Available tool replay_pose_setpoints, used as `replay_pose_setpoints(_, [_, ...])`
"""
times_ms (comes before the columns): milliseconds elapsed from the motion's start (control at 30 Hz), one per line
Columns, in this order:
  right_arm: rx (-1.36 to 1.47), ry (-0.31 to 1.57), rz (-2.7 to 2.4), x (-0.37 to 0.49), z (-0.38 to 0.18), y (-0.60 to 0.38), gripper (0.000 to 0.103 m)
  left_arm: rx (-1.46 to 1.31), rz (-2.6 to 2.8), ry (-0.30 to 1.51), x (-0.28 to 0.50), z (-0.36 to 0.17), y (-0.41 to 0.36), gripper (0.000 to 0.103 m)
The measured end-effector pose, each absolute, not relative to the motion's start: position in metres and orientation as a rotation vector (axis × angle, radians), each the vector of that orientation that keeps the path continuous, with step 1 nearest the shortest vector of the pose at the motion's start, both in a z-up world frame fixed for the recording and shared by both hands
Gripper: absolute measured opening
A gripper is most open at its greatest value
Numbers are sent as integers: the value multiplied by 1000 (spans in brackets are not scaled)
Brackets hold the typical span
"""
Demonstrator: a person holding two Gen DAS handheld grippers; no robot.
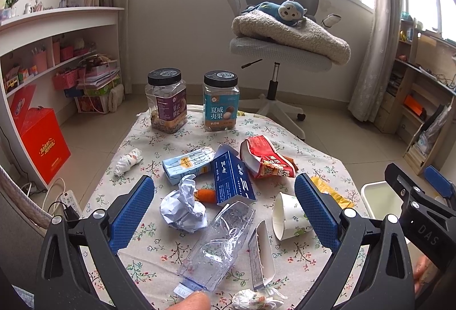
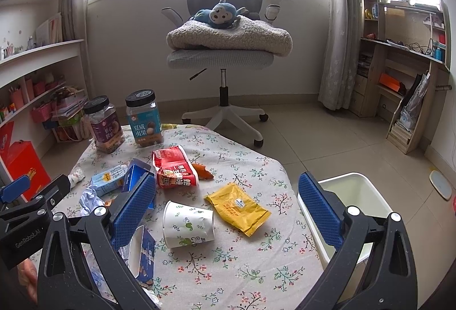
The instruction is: Collect trash
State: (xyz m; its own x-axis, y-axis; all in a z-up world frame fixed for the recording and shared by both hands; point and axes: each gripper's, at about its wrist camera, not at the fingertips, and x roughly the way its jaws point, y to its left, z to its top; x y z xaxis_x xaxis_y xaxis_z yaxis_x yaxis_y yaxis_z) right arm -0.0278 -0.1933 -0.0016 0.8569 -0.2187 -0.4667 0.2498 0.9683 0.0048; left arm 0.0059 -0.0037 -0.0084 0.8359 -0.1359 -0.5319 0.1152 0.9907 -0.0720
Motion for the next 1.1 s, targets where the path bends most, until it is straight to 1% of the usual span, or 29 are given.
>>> replay_pose_setpoints(733, [67,516,-237,-23,-5,-190,96,-40,-124,581,7,-15,2,96])
replay_pose_setpoints(800, [74,541,-231,-18,-7,-190,96,-39,-119,597,11,-17,3,96])
replay_pose_setpoints(933, [140,650,-181,2,-9,-195,96,-20,-102,654,32,-16,13,96])
replay_pose_setpoints(1100, [236,750,-141,31,0,-204,96,-34,-37,741,85,-4,44,96])
